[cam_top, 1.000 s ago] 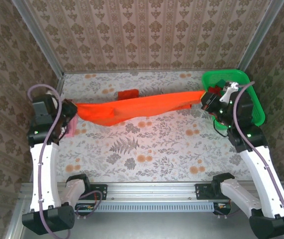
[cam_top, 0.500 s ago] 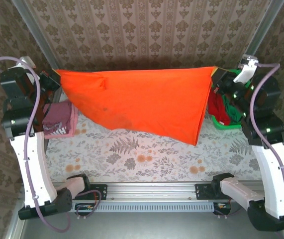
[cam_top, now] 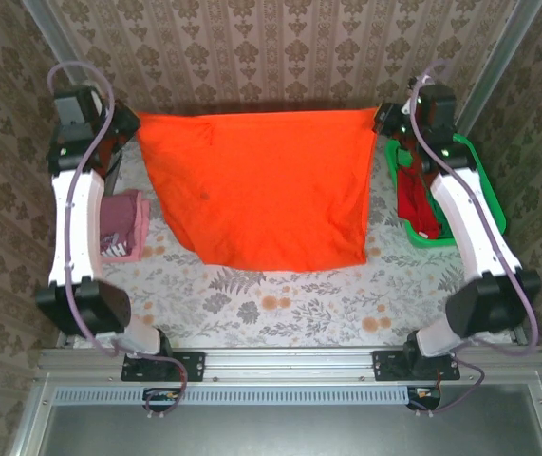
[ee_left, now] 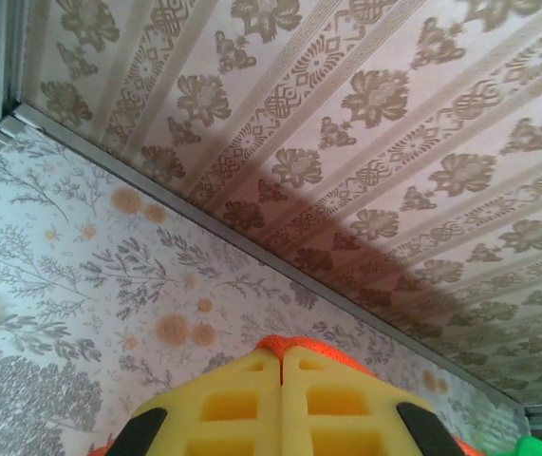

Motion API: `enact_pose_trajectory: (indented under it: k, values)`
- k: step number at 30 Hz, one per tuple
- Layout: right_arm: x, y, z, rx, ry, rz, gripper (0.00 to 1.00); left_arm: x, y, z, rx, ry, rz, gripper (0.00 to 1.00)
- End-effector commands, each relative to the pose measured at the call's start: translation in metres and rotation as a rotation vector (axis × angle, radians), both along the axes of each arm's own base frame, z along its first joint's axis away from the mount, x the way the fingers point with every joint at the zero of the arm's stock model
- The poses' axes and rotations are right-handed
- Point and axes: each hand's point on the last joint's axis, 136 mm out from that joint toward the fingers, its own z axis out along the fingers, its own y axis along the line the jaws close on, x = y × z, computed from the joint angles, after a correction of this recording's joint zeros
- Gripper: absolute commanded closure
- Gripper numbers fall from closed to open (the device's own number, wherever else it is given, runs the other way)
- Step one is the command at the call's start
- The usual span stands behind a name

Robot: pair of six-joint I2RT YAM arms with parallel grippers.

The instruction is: Fold and stack the t-shirts

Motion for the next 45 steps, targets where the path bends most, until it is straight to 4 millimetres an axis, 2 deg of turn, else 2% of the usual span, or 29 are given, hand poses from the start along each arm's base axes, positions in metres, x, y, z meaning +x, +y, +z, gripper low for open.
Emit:
enact_pose_trajectory:
  k: [1, 2, 6, 10, 12, 14, 17, 20, 23, 25, 26, 28, 29, 30, 31, 33, 35, 37, 41, 45]
  values:
    - [0.027, -0.013, 0.069, 0.034, -0.182, -0.02, 1.0, 0.028, 0.011, 0.061, 0.04, -0.169, 0.021, 1.0]
    - [0.033, -0.011, 0.078, 0.036, -0.2, -0.012, 1.0, 0.034, 0.01, 0.066, 0.041, -0.174, 0.015, 1.0]
    - [0.048, -0.011, 0.125, 0.053, -0.284, 0.015, 1.0, 0.039, 0.011, 0.126, 0.071, -0.285, 0.012, 1.0]
    - [0.041, -0.016, 0.17, 0.075, -0.373, 0.016, 1.0, 0.02, 0.013, 0.179, 0.09, -0.42, 0.024, 1.0]
    - [0.033, -0.02, 0.184, 0.072, -0.398, 0.012, 1.0, 0.006, 0.014, 0.196, 0.097, -0.462, 0.036, 1.0]
    - [0.025, -0.024, 0.186, 0.061, -0.395, 0.003, 1.0, -0.007, 0.014, 0.2, 0.111, -0.47, 0.039, 1.0]
    - [0.017, -0.026, 0.166, 0.035, -0.341, 0.003, 1.0, -0.02, 0.012, 0.178, 0.118, -0.414, 0.027, 1.0]
    - [0.004, -0.024, 0.12, 0.049, -0.269, 0.014, 1.0, -0.034, 0.009, 0.135, 0.104, -0.331, 0.02, 1.0]
    - [-0.018, -0.022, 0.057, 0.068, -0.17, 0.02, 1.0, -0.048, 0.005, 0.059, 0.061, -0.202, 0.012, 1.0]
    - [-0.036, -0.018, -0.004, 0.098, -0.053, 0.028, 1.0, -0.063, 0.002, -0.009, 0.022, -0.07, 0.01, 1.0]
    - [-0.045, -0.014, -0.029, 0.116, -0.004, 0.038, 1.0, -0.072, -0.001, -0.043, 0.002, -0.003, 0.008, 1.0]
    - [-0.071, -0.011, -0.094, 0.159, 0.135, 0.034, 1.0, -0.096, -0.004, -0.127, -0.06, 0.173, 0.025, 1.0]
    - [-0.082, -0.009, -0.124, 0.173, 0.199, 0.032, 1.0, -0.108, -0.008, -0.158, -0.087, 0.241, 0.026, 1.0]
    - [-0.095, -0.01, -0.159, 0.182, 0.279, 0.014, 1.0, -0.125, -0.013, -0.202, -0.121, 0.337, 0.024, 1.0]
    - [-0.108, -0.011, -0.192, 0.191, 0.36, -0.005, 1.0, -0.141, -0.018, -0.236, -0.148, 0.415, 0.026, 1.0]
    - [-0.129, -0.011, -0.241, 0.203, 0.475, -0.026, 1.0, -0.168, -0.027, -0.285, -0.193, 0.532, 0.032, 1.0]
    - [-0.146, -0.011, -0.277, 0.22, 0.562, -0.046, 1.0, -0.187, -0.032, -0.317, -0.218, 0.603, 0.041, 1.0]
    - [-0.156, -0.008, -0.297, 0.236, 0.615, -0.051, 1.0, -0.199, -0.033, -0.334, -0.219, 0.646, 0.05, 1.0]
    - [-0.169, -0.006, -0.315, 0.21, 0.679, -0.058, 1.0, -0.207, -0.027, -0.339, -0.171, 0.683, 0.059, 1.0]
    - [-0.185, -0.01, -0.324, 0.181, 0.716, -0.077, 1.0, -0.216, -0.024, -0.338, -0.153, 0.696, 0.071, 1.0]
